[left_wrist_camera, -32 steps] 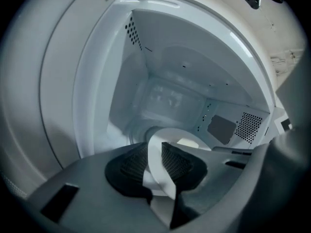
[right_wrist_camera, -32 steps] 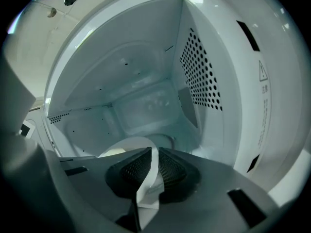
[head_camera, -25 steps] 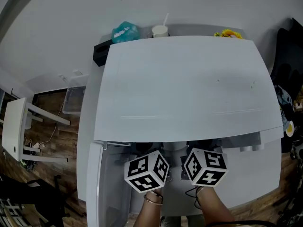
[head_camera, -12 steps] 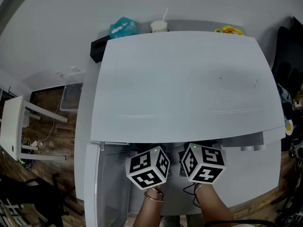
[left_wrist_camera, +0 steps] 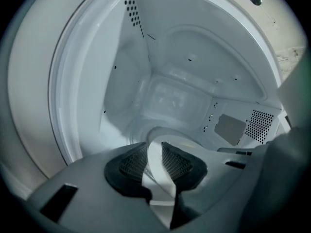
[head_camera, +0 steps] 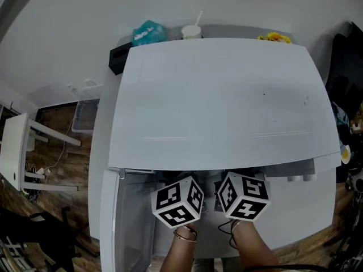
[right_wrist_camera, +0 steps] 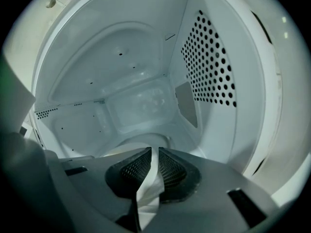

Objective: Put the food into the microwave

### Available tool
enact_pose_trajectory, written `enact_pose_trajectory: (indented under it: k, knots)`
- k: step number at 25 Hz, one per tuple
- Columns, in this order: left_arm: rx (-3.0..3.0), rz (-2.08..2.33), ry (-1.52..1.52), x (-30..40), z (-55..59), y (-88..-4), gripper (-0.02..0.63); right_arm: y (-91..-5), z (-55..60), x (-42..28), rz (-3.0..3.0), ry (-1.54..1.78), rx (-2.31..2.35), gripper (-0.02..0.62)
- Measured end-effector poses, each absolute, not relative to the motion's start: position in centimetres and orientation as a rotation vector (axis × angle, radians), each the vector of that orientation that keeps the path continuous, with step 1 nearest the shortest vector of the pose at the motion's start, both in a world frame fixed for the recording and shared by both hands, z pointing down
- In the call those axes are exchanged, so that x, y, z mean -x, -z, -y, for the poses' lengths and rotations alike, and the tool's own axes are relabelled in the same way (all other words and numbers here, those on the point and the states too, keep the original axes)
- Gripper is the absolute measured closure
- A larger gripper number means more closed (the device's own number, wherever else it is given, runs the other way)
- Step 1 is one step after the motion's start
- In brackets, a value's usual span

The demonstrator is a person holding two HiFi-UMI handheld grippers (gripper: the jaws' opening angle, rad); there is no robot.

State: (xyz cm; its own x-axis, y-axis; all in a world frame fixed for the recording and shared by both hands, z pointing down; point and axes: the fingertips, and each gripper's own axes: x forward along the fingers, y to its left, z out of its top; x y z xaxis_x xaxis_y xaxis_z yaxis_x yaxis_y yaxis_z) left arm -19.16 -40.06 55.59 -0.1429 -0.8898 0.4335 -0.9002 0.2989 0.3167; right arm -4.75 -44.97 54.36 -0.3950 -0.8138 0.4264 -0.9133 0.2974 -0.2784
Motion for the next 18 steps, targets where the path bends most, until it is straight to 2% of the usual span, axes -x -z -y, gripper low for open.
enact_pose_trajectory:
  k: [16, 18]
  knots:
    - [-1.651, 2.003, -0.032, 16.2, 35.8, -52.7, 0.517, -52.0, 41.1, 4.3, 2.471, -0.613, -1.414, 0.540]
    - [-1.670, 1.987, -0.061, 15.3, 34.8, -52.2, 0.534, -51.4, 40.1, 4.0, 2.480, -0.588, -1.377, 0.541]
